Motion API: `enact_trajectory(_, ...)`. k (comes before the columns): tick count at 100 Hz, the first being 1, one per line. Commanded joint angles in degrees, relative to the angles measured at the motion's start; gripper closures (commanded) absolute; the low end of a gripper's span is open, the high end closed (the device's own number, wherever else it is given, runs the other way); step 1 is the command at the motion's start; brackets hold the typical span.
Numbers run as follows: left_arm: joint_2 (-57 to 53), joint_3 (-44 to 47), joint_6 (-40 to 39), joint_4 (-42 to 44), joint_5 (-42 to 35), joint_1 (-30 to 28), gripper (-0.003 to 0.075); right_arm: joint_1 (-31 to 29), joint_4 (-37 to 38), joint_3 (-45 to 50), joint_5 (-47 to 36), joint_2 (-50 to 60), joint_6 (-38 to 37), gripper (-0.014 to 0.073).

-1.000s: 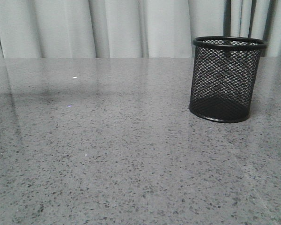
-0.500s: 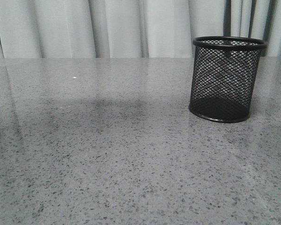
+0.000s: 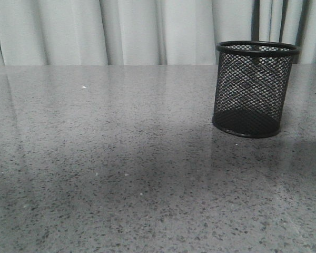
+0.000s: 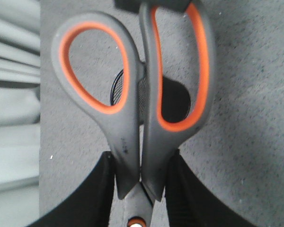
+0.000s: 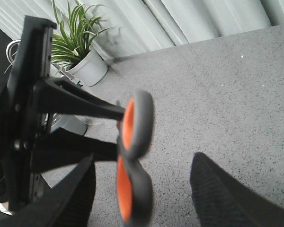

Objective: Put scissors into bucket

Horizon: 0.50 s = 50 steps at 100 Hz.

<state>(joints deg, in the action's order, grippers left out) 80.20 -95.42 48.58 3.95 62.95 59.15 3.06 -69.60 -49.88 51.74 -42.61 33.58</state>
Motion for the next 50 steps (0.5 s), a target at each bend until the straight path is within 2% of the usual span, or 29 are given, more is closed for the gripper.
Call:
enact_trajectory(1, -0.82, -1.72, -2.62, 0.46, -6.25, 2.10, 0.0741, -0.01, -3.49, -1.91, -0.32, -1.21, 0.80, 0.0198)
enact_trajectory(13, -0.45, -1.72, -3.64, 0.46, -9.13, 4.33, 0.0741, -0.01, -3.49, -1.91, 0.61, -2.03, 0.80, 0.0203)
enact_trajectory(20, -0.45, -1.72, -3.64, 0.53, -10.12, 5.03, 0.0741, -0.01, -3.49, -1.91, 0.75, -2.20, 1.05, 0.0238)
enact_trajectory(50, -0.45, -1.72, -3.64, 0.53, -10.82, 5.26, 0.0734, -0.01, -3.49, -1.91, 1.28, -2.43, 3.16, 0.0615)
